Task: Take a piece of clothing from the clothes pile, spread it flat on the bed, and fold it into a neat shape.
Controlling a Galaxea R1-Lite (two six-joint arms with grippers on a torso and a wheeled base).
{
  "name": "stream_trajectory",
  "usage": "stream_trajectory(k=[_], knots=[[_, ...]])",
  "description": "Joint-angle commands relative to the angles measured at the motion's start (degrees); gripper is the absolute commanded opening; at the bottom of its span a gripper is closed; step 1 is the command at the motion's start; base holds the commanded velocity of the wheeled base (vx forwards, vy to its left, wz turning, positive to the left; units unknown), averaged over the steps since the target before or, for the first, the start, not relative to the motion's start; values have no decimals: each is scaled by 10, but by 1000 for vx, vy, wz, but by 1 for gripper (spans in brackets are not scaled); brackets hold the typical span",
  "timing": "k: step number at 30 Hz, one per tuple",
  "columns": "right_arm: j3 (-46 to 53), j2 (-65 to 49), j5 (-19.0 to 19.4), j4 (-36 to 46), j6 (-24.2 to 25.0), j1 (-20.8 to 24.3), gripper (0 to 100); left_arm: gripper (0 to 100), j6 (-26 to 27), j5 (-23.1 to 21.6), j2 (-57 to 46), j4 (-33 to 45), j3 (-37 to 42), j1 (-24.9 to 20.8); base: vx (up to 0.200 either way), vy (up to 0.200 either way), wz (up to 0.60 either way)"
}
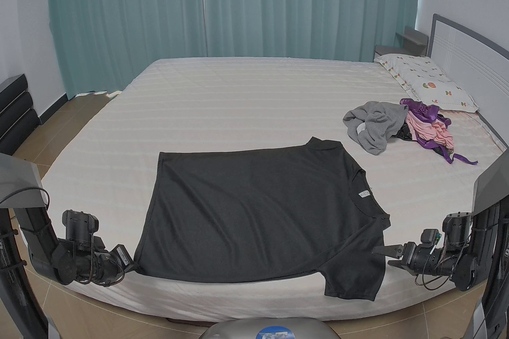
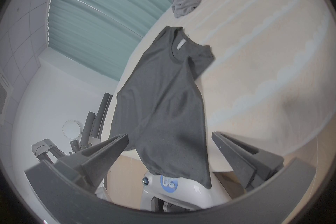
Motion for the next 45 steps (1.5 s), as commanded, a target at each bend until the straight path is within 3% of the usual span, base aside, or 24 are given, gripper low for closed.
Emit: stream_trajectory(k=[1, 17, 18, 22, 27, 42, 45], knots=[[1, 32, 0, -10, -1, 5, 100, 0, -1, 1, 1, -1, -1, 0, 0, 0, 0], [-35, 47, 0, -10, 2, 22, 100, 0, 0, 2, 1, -1, -1, -1, 0, 0, 0], [-36, 47, -1, -10, 2, 22, 0, 0, 0, 2, 1, -1, -1, -1, 0, 0, 0], [-36, 50, -3, -10, 1, 22, 0, 0, 0, 2, 1, -1, -1, -1, 0, 0, 0], [-29, 50, -38, -10, -6, 21, 0, 0, -1, 2, 0, -1, -1, -1, 0, 0, 0], [42, -58, -46, -10, -13, 9, 0, 0, -9, -4, -9, -16, 4, 6, 0, 0, 0], [42, -65, -46, 25, -12, -11, 0, 0, -9, -4, -28, -18, 16, 11, 0, 0, 0]])
